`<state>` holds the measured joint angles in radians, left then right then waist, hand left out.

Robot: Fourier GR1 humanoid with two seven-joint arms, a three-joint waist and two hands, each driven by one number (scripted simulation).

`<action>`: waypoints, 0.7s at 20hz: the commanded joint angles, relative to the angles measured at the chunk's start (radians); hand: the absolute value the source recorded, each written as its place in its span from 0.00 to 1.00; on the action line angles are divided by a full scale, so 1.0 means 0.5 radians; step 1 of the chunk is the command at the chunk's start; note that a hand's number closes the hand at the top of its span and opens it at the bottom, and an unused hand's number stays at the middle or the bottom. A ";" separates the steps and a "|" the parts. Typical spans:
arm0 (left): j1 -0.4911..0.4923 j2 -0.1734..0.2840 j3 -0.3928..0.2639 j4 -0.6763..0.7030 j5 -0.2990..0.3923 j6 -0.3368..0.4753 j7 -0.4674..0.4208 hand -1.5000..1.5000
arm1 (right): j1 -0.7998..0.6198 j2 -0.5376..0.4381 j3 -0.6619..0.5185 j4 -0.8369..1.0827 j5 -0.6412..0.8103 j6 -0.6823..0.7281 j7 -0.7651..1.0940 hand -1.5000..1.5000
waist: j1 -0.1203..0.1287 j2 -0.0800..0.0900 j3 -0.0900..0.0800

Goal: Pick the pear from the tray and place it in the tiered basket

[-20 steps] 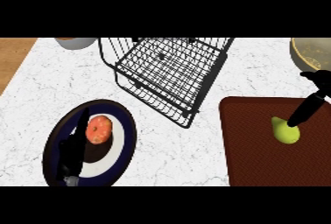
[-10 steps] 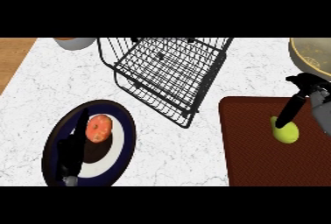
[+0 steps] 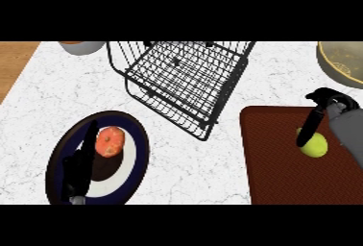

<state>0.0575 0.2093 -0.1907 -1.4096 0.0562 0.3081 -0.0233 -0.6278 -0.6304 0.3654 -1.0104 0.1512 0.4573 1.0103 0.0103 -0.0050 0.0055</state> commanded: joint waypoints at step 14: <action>0.088 -0.070 -0.024 -0.076 -0.060 0.008 0.118 0.50 | -0.196 0.139 -0.052 0.405 0.029 0.308 0.242 0.00 | 0.005 0.010 -0.011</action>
<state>0.0682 0.1989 -0.1774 -1.4297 0.0390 0.2975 0.0029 -0.6821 -0.5840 0.3498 -0.8512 0.1669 0.5312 0.9945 0.0085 -0.0040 0.0046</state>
